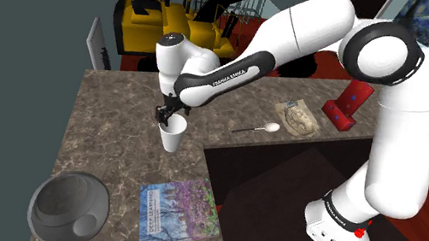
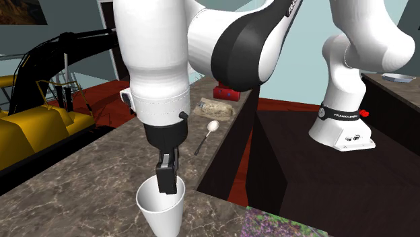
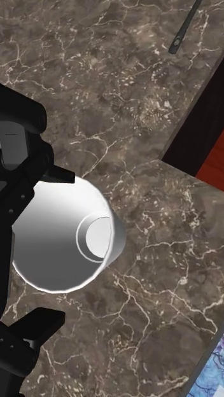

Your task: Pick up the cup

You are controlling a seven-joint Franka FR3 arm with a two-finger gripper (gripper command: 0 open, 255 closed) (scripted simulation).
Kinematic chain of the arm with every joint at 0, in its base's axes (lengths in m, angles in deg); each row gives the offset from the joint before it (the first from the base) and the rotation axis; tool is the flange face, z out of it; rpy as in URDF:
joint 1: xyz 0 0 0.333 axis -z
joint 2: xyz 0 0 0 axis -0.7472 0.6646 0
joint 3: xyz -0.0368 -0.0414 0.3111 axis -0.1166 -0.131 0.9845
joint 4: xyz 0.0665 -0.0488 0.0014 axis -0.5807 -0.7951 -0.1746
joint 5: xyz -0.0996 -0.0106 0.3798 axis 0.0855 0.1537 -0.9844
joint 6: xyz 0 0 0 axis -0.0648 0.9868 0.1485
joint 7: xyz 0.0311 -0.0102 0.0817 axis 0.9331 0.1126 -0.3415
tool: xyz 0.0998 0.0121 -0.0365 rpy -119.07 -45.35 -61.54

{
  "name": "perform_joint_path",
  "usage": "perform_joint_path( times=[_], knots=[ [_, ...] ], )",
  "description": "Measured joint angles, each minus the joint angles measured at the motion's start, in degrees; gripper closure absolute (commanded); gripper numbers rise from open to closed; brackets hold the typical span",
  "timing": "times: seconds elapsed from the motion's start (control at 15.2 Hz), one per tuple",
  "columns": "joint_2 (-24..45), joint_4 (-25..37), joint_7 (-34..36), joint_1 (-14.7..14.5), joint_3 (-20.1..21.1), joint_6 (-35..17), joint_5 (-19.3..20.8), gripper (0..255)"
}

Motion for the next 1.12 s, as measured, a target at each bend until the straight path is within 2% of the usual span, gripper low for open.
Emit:
perform_joint_path(
  times=[0.26,0.4,0.86,0.92,1.12],
  knots=[
    [9.88,10.91,0.93,-3.64,-1.54,1.96,1.75,0],
    [13.1,14.4,1.24,-4.91,-2.0,2.5,2.16,0],
    [17.64,16.32,2.28,-6.12,-3.14,0.04,3.42,0],
    [17.82,16.3,2.34,-6.15,-3.2,-0.14,3.49,255],
    [17.92,16.25,2.4,-6.16,-3.24,-0.32,3.55,255]
  ],
)
